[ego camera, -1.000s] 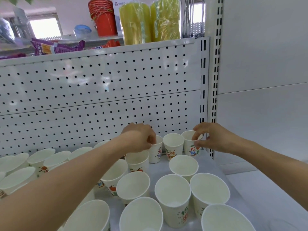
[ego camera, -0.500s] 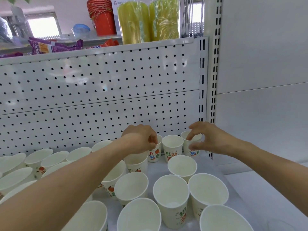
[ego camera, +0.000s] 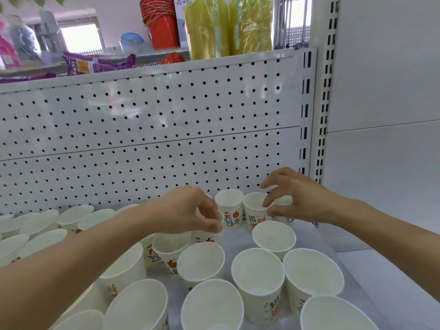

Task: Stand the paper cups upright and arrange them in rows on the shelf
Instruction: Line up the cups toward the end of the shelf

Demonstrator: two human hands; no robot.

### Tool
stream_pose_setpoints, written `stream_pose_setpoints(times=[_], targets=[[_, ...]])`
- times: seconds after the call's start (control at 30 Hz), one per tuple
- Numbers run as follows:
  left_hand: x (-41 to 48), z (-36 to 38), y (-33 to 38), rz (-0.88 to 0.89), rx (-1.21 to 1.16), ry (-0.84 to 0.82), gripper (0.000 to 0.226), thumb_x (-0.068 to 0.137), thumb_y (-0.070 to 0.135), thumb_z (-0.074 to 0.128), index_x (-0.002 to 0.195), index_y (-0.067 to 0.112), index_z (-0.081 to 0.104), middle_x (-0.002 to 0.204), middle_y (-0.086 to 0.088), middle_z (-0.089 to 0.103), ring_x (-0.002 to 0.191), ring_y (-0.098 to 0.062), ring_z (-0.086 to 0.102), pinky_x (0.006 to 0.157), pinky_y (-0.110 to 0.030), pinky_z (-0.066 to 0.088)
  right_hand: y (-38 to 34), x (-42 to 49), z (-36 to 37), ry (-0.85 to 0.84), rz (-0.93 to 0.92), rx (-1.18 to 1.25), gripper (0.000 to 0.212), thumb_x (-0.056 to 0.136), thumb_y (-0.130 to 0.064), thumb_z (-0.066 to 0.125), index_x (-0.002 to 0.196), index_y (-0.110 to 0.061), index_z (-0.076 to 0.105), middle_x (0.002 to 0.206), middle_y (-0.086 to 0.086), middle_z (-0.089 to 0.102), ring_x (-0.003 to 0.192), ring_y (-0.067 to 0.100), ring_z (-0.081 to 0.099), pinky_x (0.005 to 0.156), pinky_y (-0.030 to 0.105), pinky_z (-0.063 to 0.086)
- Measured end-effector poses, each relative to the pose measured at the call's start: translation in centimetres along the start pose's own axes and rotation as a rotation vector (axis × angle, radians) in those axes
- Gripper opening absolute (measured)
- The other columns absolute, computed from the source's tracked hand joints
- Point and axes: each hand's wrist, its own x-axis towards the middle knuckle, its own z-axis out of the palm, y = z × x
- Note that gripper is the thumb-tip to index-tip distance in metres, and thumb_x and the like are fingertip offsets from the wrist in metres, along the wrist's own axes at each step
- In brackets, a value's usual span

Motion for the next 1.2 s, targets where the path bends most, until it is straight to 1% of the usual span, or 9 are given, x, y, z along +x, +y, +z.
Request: stream_pose_setpoints(times=[0.2,0.4,0.5,0.6,0.73,0.8,0.9,1.03,1.2], targets=[[-0.2,1.0,-0.3,0.023,0.065,-0.053,0.01,0.087,0.03,0.068,0.093,0.029,0.076,0.076,0.021,0.068,0.069,0.012,0.057,0.063,-0.002,0.037,-0.7,1.9,0.6,-0.052,0.019,-0.128,0.016,0.085,-0.042,0.067,0.099,-0.035,0.072,0.129,-0.02,0.051,0.125,0.001,0.034,0.096,0.026,0.037],[-1.6,0.3,-0.5,0.077,-0.038,-0.109,0.01,0.088,0.031,0.068,0.094,0.031,0.076,0.081,0.025,0.068,0.079,0.009,0.061,0.073,-0.007,0.044,-1.2,1.7,0.1,-0.065,0.063,-0.185,0.027,0.087,-0.046,0.064,0.113,-0.037,0.067,0.135,-0.017,0.046,0.122,0.001,0.035,0.093,0.022,0.031],[-1.3,-1.7,-1.6,0.032,-0.154,0.101,0.012,0.091,0.03,0.064,0.098,0.033,0.074,0.089,0.025,0.07,0.085,0.009,0.063,0.081,-0.013,0.048,-1.2,1.7,-0.2,-0.014,0.056,-0.143,0.03,0.087,-0.048,0.061,0.116,-0.038,0.064,0.134,-0.017,0.049,0.127,0.002,0.033,0.093,0.023,0.029],[-0.4,-3.4,-3.7,-0.063,-0.063,0.251,0.016,0.093,0.022,0.062,0.103,0.027,0.074,0.096,0.019,0.07,0.089,0.004,0.063,0.087,-0.021,0.05,-1.7,2.4,-0.7,0.052,0.008,-0.102,0.023,0.09,-0.044,0.06,0.111,-0.038,0.066,0.127,-0.017,0.055,0.123,0.001,0.037,0.098,0.027,0.035],[0.4,-3.2,-5.3,-0.113,0.12,0.111,0.019,0.092,0.017,0.063,0.107,0.026,0.072,0.105,0.014,0.07,0.096,0.001,0.061,0.089,-0.019,0.046,-3.2,4.0,-0.3,0.019,-0.034,-0.092,0.02,0.091,-0.041,0.06,0.109,-0.038,0.067,0.121,-0.019,0.056,0.116,0.002,0.045,0.097,0.028,0.039],[0.5,-2.9,-5.7,-0.134,0.179,0.117,0.017,0.092,0.021,0.063,0.105,0.026,0.072,0.105,0.015,0.069,0.098,-0.002,0.06,0.091,-0.023,0.047,-3.9,5.1,0.3,0.0,-0.058,-0.083,0.018,0.09,-0.043,0.06,0.106,-0.04,0.067,0.118,-0.016,0.058,0.112,0.008,0.051,0.094,0.031,0.043],[0.3,-3.1,-6.5,-0.201,0.245,0.172,0.011,0.091,0.031,0.062,0.095,0.028,0.072,0.095,0.015,0.069,0.089,-0.005,0.062,0.083,-0.031,0.054,-5.6,6.9,1.1,-0.045,-0.104,-0.1,0.019,0.091,-0.045,0.058,0.107,-0.041,0.067,0.114,-0.015,0.06,0.108,0.011,0.051,0.088,0.032,0.044],[-0.4,-3.0,-8.0,-0.299,0.31,0.088,0.013,0.082,0.043,0.07,0.09,0.033,0.072,0.087,0.017,0.07,0.08,-0.006,0.065,0.074,-0.028,0.056,-8.9,9.6,1.8,-0.109,-0.156,-0.112,0.021,0.092,-0.043,0.058,0.108,-0.035,0.069,0.112,-0.011,0.062,0.102,0.014,0.051,0.085,0.031,0.044],[0.5,-1.5,-9.0,-0.346,0.293,0.043,0.017,0.082,0.04,0.07,0.096,0.033,0.075,0.096,0.014,0.072,0.086,-0.012,0.066,0.074,-0.03,0.055,-11.6,12.1,3.2,-0.286,-0.11,-0.172,0.022,0.087,-0.042,0.065,0.1,-0.027,0.074,0.099,-0.008,0.068,0.09,0.017,0.058,0.077,0.031,0.049]])
